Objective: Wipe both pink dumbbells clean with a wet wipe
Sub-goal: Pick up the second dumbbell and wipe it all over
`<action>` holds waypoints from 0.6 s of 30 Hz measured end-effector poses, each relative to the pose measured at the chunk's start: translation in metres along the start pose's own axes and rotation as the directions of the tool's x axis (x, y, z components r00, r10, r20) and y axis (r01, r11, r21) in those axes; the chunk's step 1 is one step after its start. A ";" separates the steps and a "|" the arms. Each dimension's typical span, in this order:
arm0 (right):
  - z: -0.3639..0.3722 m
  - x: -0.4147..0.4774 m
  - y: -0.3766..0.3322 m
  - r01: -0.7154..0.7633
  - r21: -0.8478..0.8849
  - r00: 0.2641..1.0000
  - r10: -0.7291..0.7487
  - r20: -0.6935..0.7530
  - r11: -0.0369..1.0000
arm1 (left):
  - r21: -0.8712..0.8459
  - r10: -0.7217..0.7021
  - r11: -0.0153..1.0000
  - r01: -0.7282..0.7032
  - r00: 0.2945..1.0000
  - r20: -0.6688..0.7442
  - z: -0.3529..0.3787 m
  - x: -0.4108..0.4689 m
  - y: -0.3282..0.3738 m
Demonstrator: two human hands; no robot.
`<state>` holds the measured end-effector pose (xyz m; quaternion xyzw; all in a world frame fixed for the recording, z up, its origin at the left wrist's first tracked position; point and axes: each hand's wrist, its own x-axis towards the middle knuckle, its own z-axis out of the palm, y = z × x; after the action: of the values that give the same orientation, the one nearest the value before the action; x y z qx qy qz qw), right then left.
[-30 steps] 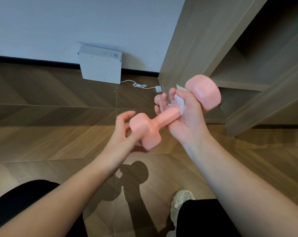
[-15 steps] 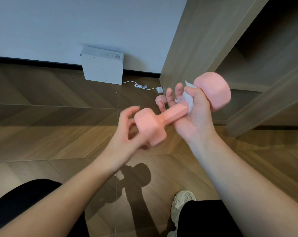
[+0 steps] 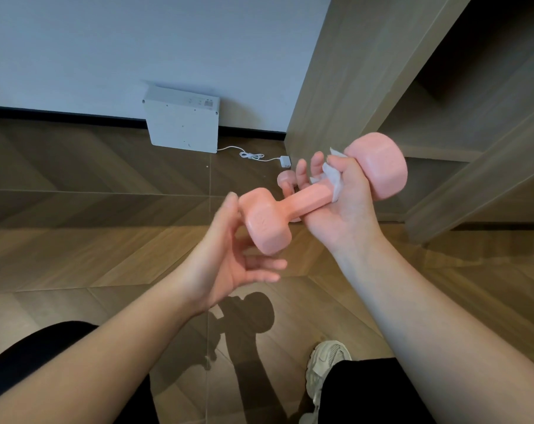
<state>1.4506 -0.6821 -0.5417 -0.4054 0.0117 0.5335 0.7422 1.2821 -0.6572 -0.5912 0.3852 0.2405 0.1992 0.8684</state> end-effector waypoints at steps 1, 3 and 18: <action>0.000 0.000 0.000 0.010 -0.015 1.000 -0.010 -0.003 1.000 | -0.100 -0.129 0.986 0.130 0.991 0.023 0.002 0.000 0.003; -0.001 -0.001 0.001 -0.003 -0.016 1.000 0.003 0.005 1.000 | -0.110 -0.173 0.978 0.174 0.985 0.018 -0.001 0.004 0.006; -0.003 -0.002 0.000 -0.021 -0.016 0.998 0.020 -0.061 1.000 | 0.840 0.664 0.148 -0.523 0.682 0.307 -0.002 0.000 -0.006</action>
<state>1.4516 -0.6856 -0.5429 -0.4276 0.0338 0.5286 0.7326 1.2821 -0.6597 -0.5976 0.8242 0.1928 0.3925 0.3599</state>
